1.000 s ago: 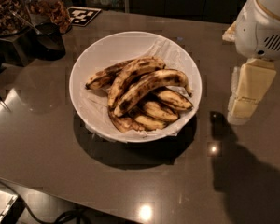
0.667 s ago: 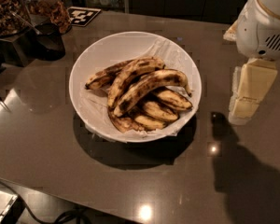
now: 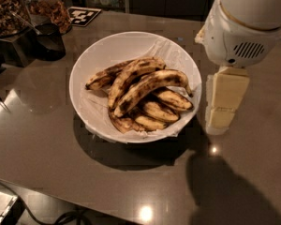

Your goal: Pick banana from white bowl

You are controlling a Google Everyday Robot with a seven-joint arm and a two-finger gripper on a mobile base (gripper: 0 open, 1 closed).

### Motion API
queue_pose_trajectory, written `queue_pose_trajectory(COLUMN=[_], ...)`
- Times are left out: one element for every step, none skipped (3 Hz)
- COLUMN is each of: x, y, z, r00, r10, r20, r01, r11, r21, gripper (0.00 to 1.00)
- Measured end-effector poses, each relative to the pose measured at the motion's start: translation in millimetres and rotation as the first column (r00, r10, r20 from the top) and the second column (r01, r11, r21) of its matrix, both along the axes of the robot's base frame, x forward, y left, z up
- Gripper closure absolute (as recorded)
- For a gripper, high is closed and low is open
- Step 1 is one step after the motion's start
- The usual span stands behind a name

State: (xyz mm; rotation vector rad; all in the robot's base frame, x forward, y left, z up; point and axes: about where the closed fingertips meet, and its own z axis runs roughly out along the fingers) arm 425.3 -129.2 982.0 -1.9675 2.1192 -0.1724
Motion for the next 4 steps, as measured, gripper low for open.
queue_pose_trajectory(x=[-3.1, 2.2, 12.8, 28.3], y=[29.4, 50.8, 64.6, 70.8], z=[4.6, 9.4, 9.1, 1.6], r00=[0.9982, 0.9956, 0.9946, 0.9958], r10=[0.059, 0.092, 0.101, 0.091], r20=[0.009, 0.02, 0.022, 0.01], r01=[-0.058, -0.09, -0.099, -0.089], r11=[0.998, 0.994, 0.992, 0.991], r21=[-0.035, -0.063, -0.083, -0.101], gripper=[0.0, 0.0, 0.0, 0.0])
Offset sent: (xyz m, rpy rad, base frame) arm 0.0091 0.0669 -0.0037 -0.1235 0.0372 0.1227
